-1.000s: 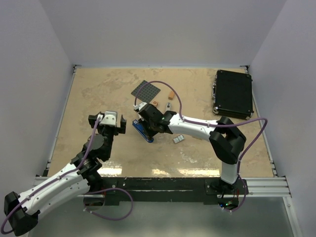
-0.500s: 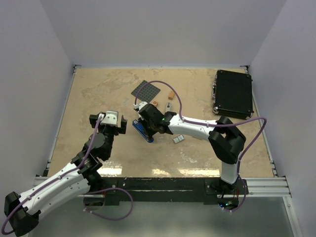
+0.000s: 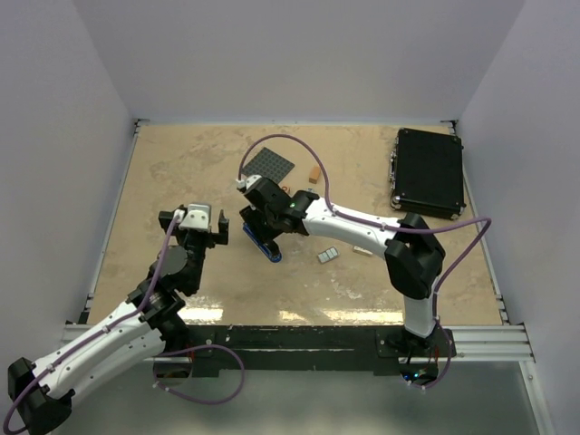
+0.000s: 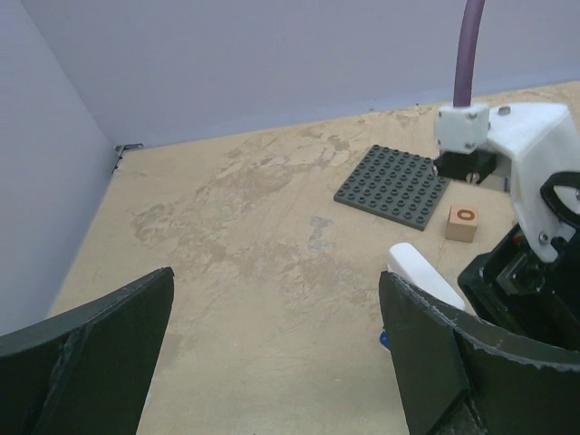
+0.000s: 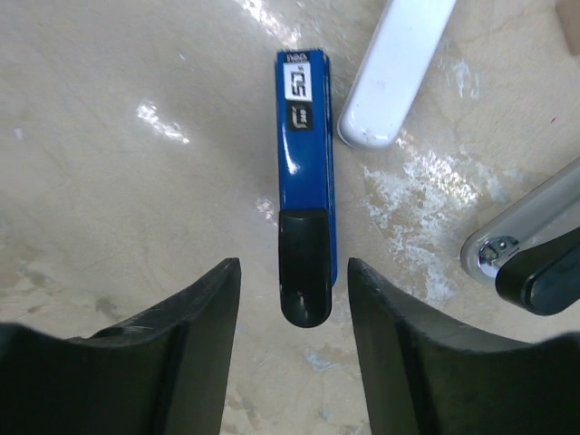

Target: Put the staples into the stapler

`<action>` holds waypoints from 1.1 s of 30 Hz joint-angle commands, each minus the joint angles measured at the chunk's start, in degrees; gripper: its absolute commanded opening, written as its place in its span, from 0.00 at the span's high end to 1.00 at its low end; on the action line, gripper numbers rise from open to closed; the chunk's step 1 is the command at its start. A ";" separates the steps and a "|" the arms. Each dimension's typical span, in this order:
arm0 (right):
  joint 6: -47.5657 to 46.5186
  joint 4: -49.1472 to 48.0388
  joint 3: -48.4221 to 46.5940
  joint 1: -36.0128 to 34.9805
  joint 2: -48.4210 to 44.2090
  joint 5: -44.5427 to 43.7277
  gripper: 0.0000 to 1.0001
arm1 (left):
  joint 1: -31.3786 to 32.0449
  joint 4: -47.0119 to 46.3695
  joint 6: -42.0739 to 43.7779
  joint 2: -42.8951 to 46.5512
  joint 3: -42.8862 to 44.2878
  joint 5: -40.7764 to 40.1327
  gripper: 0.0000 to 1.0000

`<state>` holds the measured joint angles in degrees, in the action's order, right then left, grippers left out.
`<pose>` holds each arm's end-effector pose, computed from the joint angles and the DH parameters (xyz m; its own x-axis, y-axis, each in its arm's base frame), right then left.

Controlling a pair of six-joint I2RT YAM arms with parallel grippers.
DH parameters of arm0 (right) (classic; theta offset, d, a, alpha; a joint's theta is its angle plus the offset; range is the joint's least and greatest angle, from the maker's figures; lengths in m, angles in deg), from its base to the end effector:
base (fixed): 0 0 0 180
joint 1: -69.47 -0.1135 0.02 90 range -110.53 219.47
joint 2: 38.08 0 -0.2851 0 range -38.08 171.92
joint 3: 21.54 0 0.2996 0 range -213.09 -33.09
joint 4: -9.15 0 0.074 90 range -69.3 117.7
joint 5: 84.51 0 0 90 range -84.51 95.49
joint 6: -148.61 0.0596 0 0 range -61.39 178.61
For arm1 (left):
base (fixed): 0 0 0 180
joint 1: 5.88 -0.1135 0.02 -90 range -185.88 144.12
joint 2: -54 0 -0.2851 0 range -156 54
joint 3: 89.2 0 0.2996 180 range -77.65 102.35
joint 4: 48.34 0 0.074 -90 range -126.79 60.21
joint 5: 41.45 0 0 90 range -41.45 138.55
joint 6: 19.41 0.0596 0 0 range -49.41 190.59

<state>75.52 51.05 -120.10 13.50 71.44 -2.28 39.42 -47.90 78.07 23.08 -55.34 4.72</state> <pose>0.2807 0.4014 0.2192 -0.6524 -0.4511 -0.6090 -0.6122 0.7874 0.0725 0.1640 -0.1071 0.2805 0.0338 0.0993 -0.9945 0.0219 0.9947 0.1001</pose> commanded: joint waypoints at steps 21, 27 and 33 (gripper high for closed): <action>0.06 5.95 -1.24 -0.37 3.51 2.05 0.49 | -1.79 -0.93 -2.48 2.17 2.22 -1.43 0.00; -1.78 5.95 -6.33 -0.90 7.11 1.97 0.71 | -2.06 -0.93 -2.65 3.14 2.13 -1.61 0.00; -3.63 5.43 -17.92 -0.72 14.49 1.97 0.76 | -2.76 -1.01 -3.09 4.11 2.04 -1.87 0.00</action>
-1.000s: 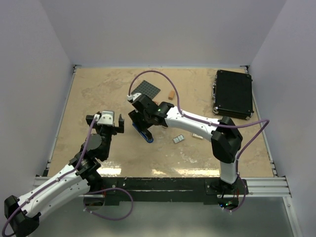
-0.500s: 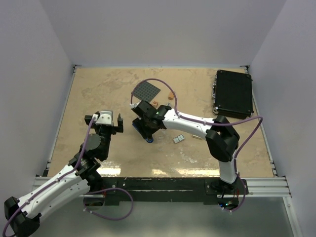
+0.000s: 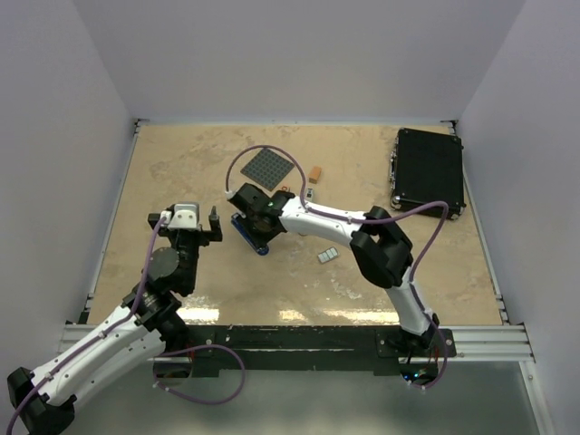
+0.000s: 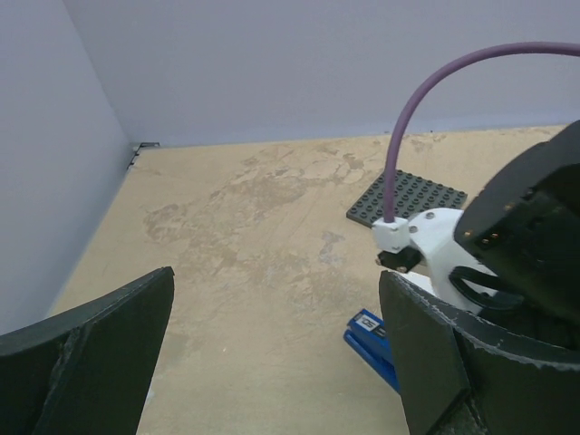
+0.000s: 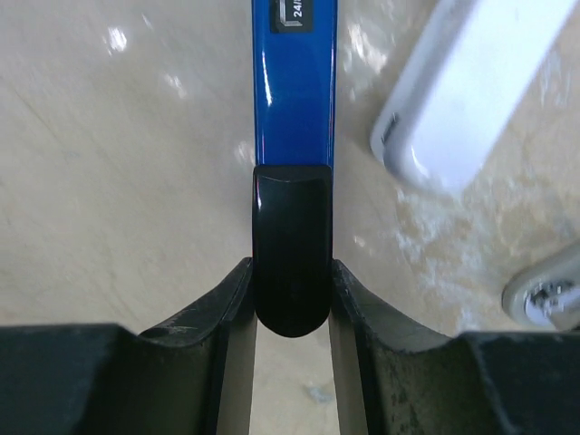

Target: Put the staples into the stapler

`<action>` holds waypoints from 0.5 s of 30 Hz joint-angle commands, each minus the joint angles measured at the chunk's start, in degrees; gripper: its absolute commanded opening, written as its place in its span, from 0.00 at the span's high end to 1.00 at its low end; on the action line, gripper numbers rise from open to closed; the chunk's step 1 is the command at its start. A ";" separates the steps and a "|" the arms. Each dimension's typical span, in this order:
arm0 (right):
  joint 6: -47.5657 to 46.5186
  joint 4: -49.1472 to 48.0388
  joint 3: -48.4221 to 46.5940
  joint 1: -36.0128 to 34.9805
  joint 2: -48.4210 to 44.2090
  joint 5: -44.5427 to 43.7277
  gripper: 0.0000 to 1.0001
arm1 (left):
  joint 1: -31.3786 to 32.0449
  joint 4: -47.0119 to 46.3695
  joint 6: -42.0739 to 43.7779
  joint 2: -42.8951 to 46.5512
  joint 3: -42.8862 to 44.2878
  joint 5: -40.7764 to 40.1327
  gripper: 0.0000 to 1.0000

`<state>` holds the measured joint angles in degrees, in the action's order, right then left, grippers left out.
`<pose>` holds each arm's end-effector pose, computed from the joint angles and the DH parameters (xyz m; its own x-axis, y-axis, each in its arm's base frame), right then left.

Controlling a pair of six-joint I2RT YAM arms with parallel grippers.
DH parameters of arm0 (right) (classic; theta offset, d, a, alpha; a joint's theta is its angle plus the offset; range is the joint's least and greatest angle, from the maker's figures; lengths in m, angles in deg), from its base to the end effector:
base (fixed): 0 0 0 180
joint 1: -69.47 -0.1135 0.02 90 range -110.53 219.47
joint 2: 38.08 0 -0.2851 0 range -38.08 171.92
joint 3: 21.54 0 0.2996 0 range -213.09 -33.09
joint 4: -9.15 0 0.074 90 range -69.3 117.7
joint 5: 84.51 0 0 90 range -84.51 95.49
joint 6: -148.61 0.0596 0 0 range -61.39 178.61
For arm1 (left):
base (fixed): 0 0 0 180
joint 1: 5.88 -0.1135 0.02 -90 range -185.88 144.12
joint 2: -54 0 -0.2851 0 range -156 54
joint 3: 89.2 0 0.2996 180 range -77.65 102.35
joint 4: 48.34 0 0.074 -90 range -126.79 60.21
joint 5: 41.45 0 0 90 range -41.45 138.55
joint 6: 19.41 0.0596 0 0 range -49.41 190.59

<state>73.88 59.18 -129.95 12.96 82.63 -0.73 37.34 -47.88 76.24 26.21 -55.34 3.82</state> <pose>0.2924 0.4303 0.1768 -0.6825 -0.5570 -0.4733 -0.6443 0.7642 0.0297 0.1610 -0.0937 0.2895 0.0685 0.0316 -0.9971 -0.0308 0.9991 0.0295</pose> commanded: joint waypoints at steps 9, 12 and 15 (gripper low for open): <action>-1.04 -5.70 -26.62 -0.09 13.15 -0.28 0.43 | -1.74 -1.04 -1.96 2.21 1.86 -1.06 0.00; 0.37 -6.31 -26.81 0.79 10.61 -2.91 0.34 | -1.91 -0.86 -2.22 2.21 1.78 -1.06 0.00; 1.95 -6.57 -21.72 2.10 4.21 -6.69 0.27 | -2.00 -0.77 -2.40 2.48 1.78 -0.97 0.00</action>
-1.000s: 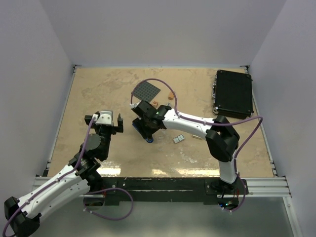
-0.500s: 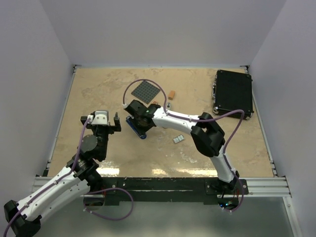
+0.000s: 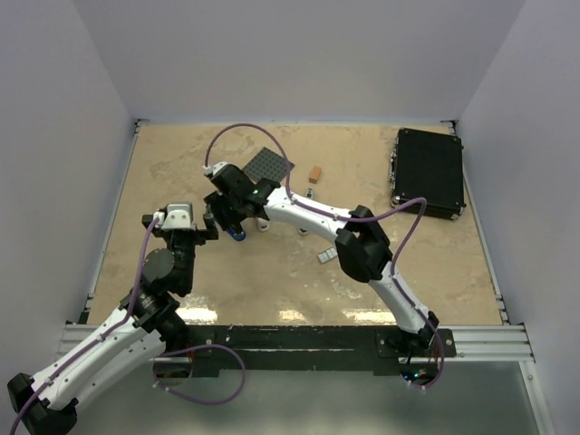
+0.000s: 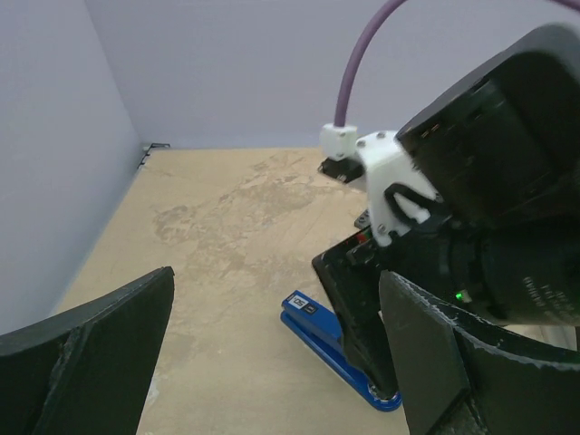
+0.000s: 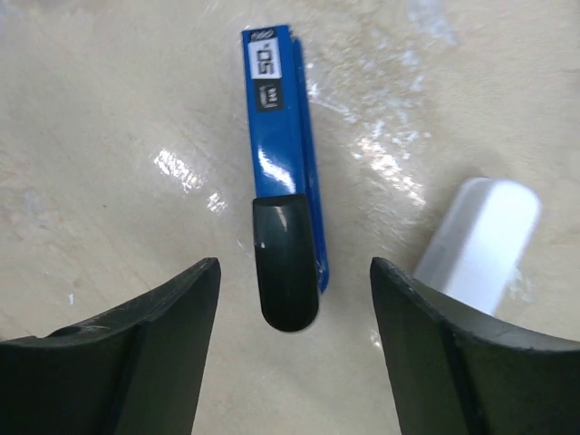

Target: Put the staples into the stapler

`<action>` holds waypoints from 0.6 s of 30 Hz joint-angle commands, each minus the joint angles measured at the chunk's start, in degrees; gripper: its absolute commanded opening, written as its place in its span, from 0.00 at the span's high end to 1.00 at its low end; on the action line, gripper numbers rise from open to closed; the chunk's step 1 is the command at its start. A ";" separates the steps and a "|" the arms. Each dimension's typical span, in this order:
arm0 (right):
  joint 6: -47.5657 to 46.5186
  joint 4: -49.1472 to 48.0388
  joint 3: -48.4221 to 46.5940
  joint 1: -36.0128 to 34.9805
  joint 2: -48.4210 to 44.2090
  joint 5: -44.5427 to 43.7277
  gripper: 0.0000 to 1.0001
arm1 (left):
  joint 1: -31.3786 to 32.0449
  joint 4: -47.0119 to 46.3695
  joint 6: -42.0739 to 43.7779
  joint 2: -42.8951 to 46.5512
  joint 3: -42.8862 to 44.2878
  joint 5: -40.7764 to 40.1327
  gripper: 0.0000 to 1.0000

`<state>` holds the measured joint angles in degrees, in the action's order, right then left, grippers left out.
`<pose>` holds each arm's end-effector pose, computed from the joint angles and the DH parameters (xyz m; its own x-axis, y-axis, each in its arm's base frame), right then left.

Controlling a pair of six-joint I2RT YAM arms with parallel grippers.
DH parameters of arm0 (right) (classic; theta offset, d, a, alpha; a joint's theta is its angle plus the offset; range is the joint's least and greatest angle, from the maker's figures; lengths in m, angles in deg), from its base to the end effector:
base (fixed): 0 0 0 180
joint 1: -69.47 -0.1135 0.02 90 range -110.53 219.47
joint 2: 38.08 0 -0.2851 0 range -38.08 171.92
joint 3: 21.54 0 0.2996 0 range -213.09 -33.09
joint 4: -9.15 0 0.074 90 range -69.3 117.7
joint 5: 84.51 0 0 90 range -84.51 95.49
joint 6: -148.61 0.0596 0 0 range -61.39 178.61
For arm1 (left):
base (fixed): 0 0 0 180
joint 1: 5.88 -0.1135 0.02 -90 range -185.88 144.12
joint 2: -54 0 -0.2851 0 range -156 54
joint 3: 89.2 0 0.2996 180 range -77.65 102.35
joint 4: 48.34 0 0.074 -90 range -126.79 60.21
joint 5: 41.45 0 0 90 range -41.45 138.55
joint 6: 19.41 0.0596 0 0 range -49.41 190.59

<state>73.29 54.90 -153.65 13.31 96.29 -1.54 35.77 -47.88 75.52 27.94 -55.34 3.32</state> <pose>0.3445 0.5008 0.2065 -0.5977 -0.4399 -0.6702 -0.6484 0.7569 0.0815 0.1594 -0.0852 0.2942 0.0901 0.0008 -0.9959 -0.0661 0.9978 -0.0051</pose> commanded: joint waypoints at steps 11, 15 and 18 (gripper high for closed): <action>10.37 1.67 27.29 12.91 -27.05 -15.21 0.15 | -2.18 -0.51 -3.17 0.58 2.22 2.34 0.00; 10.46 0.61 30.46 14.85 -26.01 -13.28 0.17 | -2.89 -0.07 -3.70 0.40 2.22 3.13 0.00; 10.63 -0.09 30.73 15.11 -24.42 -12.31 0.21 | -2.98 0.19 -3.96 0.40 2.30 3.48 0.00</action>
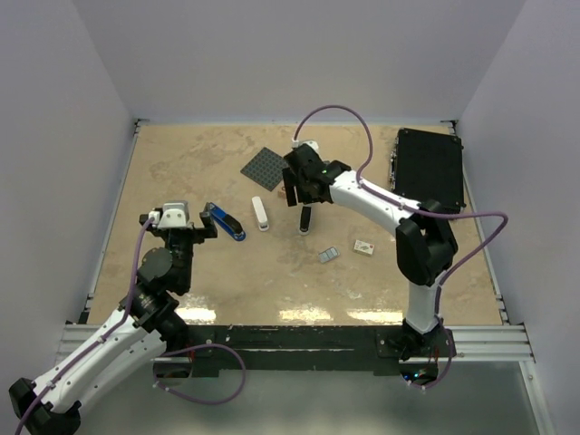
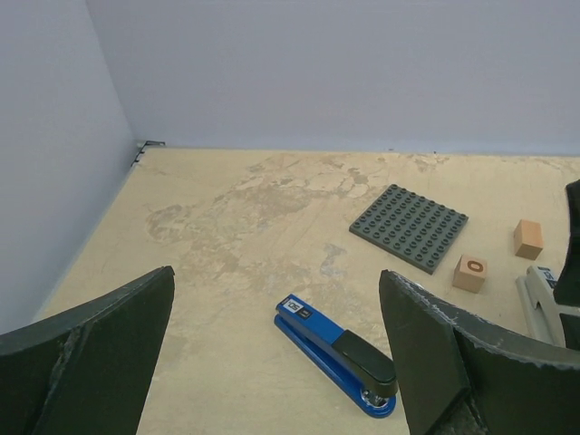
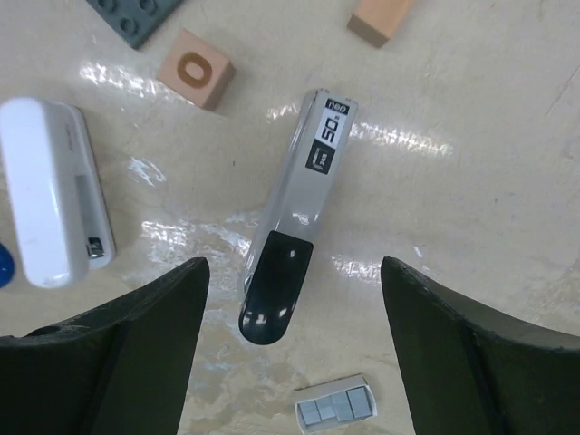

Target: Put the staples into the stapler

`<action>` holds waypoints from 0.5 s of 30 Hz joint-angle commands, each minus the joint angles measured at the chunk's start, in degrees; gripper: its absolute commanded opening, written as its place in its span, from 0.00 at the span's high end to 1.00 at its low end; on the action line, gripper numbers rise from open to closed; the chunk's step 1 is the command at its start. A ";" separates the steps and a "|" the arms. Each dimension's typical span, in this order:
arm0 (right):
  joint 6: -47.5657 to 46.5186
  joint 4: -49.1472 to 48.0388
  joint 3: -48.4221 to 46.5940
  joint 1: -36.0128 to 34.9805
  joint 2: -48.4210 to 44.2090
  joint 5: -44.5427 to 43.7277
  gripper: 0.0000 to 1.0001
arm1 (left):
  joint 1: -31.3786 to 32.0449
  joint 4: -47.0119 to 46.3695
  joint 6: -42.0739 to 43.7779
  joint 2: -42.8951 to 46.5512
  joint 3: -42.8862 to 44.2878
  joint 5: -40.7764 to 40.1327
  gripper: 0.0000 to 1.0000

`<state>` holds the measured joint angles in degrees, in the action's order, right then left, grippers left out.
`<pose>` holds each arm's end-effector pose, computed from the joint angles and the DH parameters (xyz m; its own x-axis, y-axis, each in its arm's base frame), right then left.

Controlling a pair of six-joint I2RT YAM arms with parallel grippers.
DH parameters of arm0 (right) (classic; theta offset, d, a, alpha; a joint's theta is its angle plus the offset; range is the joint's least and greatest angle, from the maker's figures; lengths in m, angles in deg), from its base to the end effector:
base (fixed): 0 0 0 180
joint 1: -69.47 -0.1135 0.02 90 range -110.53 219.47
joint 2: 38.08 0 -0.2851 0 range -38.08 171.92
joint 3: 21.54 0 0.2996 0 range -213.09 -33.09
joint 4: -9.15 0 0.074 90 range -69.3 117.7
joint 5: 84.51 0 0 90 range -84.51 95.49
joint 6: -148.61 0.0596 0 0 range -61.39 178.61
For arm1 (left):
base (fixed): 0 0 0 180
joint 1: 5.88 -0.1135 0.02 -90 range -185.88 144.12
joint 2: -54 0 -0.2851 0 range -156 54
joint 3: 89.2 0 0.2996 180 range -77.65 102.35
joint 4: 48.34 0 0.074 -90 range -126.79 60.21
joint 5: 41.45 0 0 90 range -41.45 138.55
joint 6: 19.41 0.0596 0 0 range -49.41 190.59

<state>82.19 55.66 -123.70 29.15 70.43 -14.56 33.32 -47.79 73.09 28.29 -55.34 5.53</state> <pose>0.3843 0.2994 0.2471 -0.7371 -0.1326 -0.6627 -0.1693 0.9855 -0.0090 0.1623 -0.0799 0.2952 0.0997 -0.0402 -0.9942 -0.0664 0.9967 -0.0469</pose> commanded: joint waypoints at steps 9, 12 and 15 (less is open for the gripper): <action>2.27 -2.88 4.20 -0.38 5.49 3.87 0.42 | -0.88 0.37 -1.71 0.05 2.39 1.98 0.00; 2.09 -3.49 6.05 -0.47 3.12 4.50 0.68 | -0.88 0.19 -1.71 -0.47 2.30 2.77 0.00; 1.22 -3.76 8.15 -0.81 -0.74 5.20 0.85 | -0.97 0.02 -1.89 -1.44 2.13 4.52 0.00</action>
<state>83.72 53.43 -117.84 28.72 76.16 -10.15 32.75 -46.57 72.63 27.89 -55.32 7.56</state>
